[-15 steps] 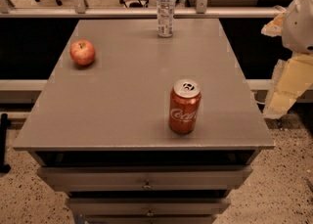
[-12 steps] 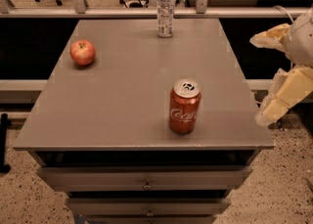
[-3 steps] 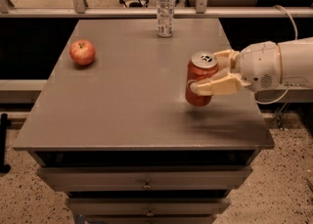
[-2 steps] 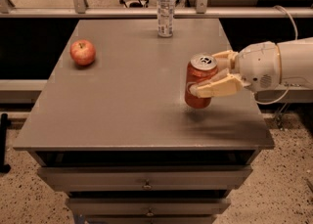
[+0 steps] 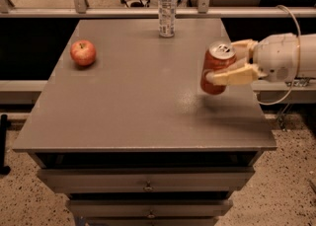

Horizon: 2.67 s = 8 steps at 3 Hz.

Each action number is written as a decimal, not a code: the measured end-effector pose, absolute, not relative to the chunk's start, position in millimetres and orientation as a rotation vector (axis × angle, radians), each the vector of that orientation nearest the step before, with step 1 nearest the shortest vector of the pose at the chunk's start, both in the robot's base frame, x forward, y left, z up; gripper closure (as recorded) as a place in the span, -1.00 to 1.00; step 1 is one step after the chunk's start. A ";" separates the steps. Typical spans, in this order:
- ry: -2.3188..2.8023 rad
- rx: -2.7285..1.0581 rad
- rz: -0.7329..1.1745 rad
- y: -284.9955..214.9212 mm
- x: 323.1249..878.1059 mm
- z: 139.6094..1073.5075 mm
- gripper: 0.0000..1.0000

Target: Move coke can near blue plastic bottle

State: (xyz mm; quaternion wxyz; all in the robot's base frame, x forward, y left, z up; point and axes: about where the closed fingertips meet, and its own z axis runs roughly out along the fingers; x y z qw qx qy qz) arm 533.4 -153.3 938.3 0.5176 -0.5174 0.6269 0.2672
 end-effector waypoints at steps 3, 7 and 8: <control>1.517 -1.021 0.534 -229.8 721.4 959.5 1.00; 1.553 -0.875 0.413 -172.7 855.5 971.9 1.00; 1.571 -0.873 0.481 -156.4 858.2 953.9 1.00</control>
Offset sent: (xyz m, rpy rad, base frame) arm 0.2186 -0.1422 0.1344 0.1115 -0.2596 -0.2537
